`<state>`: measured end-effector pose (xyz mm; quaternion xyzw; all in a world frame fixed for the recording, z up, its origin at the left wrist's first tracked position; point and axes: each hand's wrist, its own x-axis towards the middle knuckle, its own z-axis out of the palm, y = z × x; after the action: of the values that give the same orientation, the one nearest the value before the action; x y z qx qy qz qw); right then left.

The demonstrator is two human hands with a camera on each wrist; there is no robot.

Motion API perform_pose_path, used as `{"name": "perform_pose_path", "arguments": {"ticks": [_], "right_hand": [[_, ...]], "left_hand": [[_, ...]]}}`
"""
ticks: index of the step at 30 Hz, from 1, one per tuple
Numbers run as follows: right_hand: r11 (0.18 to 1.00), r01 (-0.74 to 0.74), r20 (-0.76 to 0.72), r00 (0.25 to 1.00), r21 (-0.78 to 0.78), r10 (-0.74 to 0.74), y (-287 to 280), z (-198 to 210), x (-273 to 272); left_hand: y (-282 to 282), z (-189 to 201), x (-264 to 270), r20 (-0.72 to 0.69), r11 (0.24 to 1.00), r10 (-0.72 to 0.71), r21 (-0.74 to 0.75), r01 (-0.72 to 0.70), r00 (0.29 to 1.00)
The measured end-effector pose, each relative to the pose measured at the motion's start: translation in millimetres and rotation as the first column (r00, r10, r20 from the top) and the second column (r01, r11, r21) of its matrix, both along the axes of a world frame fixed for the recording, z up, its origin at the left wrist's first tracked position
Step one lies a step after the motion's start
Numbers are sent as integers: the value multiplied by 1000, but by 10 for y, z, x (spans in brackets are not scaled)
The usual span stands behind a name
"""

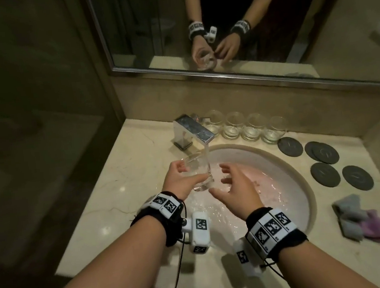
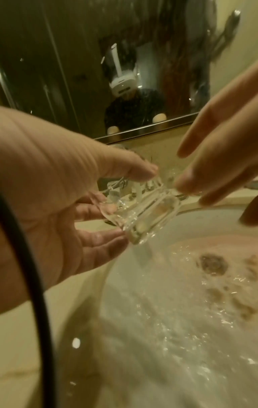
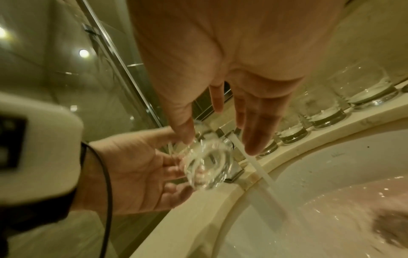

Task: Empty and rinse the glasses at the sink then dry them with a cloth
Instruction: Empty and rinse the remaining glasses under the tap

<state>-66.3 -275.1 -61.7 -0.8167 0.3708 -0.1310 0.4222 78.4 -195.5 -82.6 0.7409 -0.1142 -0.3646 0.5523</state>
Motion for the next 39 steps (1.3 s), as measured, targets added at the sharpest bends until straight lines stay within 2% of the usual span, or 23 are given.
{"name": "perform_pose_path", "arguments": {"ticks": [3,10,18,32,39], "right_hand": [[997,62,26,998,48,-64,25,74,-35],[985,140,69,987,99,-147,92,99,-227],[979,194,36,980,68,-197,83,150,-347],[974,223,-41,974,21,-223,110,170,-462],[974,226,-59,973,14,-225,78,183,-482]], "left_hand": [[103,64,214,176,994,3,103,-21,984],[120,74,710,353,968,-67,248,-24,933],[-46,-103,1018,416,937,-190,348,37,889],[-213,-412,1161,402,936,-189,350,40,896],[-208,-423,1134,404,940,-170,341,25,899]]}}
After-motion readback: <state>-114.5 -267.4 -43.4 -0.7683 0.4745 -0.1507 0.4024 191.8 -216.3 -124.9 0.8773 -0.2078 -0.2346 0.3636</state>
